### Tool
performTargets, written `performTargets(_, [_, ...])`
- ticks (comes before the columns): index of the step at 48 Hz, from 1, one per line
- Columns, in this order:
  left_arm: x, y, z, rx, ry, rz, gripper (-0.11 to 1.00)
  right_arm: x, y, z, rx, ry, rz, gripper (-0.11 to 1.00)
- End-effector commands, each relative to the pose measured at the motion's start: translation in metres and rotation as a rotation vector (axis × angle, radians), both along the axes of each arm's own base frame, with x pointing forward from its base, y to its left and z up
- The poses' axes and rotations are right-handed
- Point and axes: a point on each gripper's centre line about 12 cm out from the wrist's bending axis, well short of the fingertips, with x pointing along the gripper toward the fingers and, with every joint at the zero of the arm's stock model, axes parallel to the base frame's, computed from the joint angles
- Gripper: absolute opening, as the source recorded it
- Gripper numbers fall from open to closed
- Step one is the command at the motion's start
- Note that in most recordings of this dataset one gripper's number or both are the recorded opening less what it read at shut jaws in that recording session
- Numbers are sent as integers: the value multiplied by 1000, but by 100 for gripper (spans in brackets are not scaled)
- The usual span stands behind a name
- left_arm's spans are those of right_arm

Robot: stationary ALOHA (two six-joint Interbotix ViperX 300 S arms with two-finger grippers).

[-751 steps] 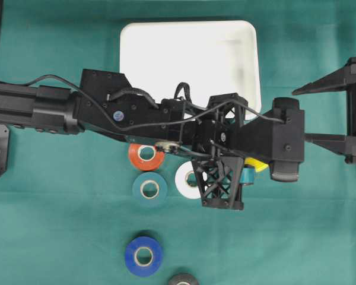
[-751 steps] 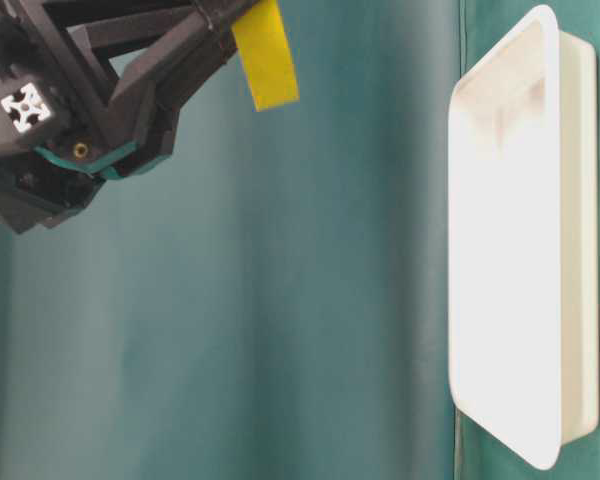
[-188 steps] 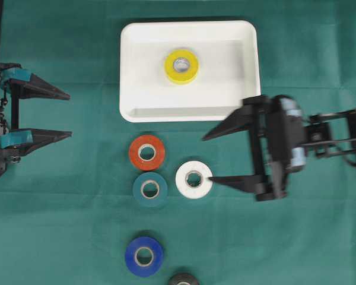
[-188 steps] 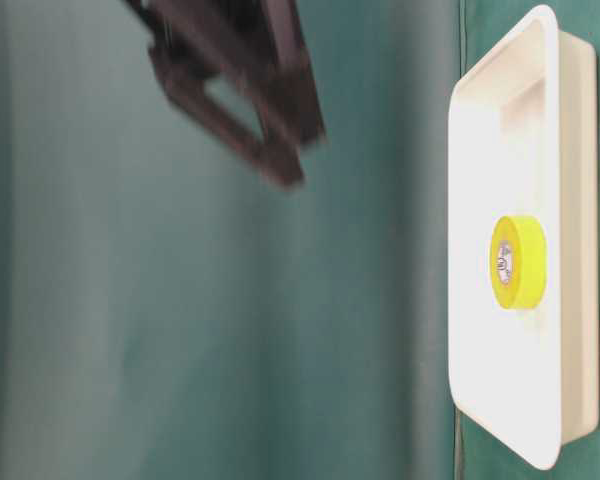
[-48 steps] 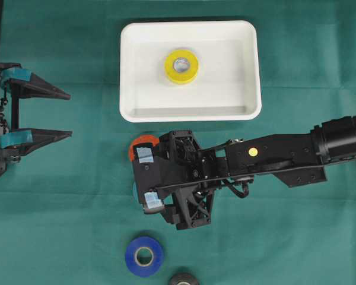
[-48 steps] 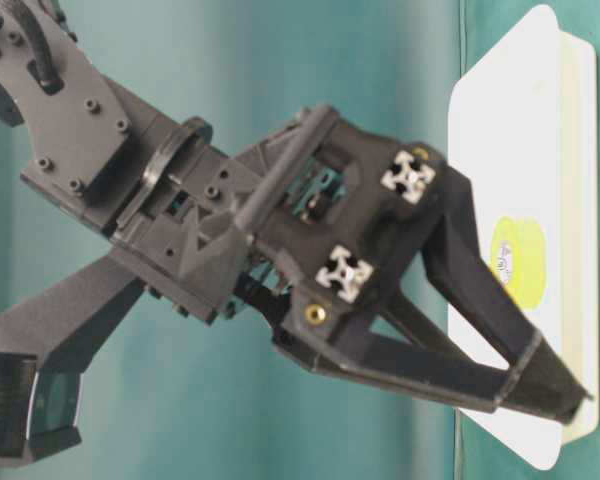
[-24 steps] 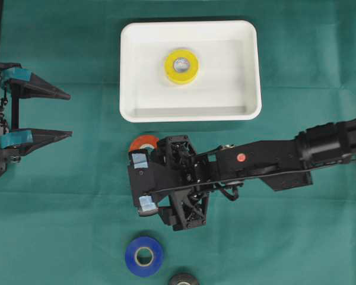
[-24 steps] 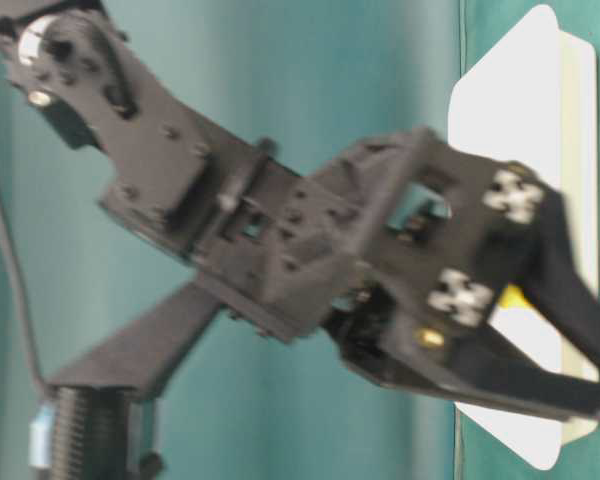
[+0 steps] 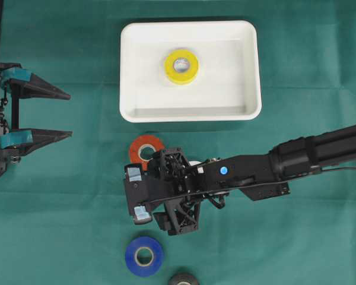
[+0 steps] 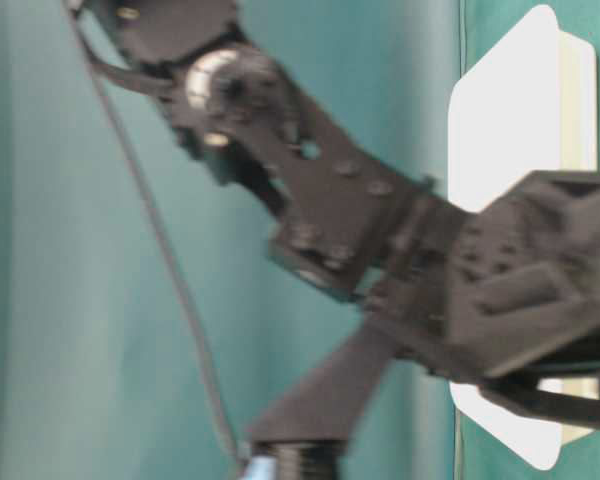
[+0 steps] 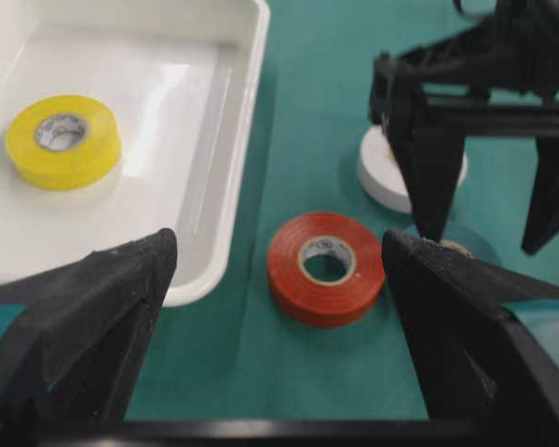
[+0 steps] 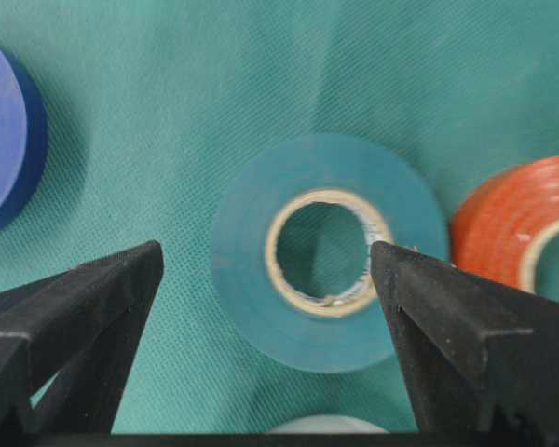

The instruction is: Pick up the tape from a random location and place it into the white case.

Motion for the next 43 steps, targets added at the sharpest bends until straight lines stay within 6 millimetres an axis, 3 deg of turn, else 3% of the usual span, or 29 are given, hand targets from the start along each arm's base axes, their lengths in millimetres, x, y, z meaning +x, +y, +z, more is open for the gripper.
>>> performTargets(1, [3, 1, 5, -2, -13, 2, 91, 8, 5, 12, 14, -52, 2, 91])
performTargets(12, [3, 0, 5, -2, -12, 1, 91, 10, 4, -5, 21, -37, -13, 91])
performTargets(34, [3, 0, 5, -2, -11, 1, 91, 10, 4, -7, 19, -37, -11, 85])
performTargets(38, [3, 0, 5, -2, -9, 1, 91, 10, 2, -8, 10, -33, -9, 74])
performTargets(43, [3, 1, 4, -2, -8, 2, 91, 9, 2, -12, -3, -21, -1, 46])
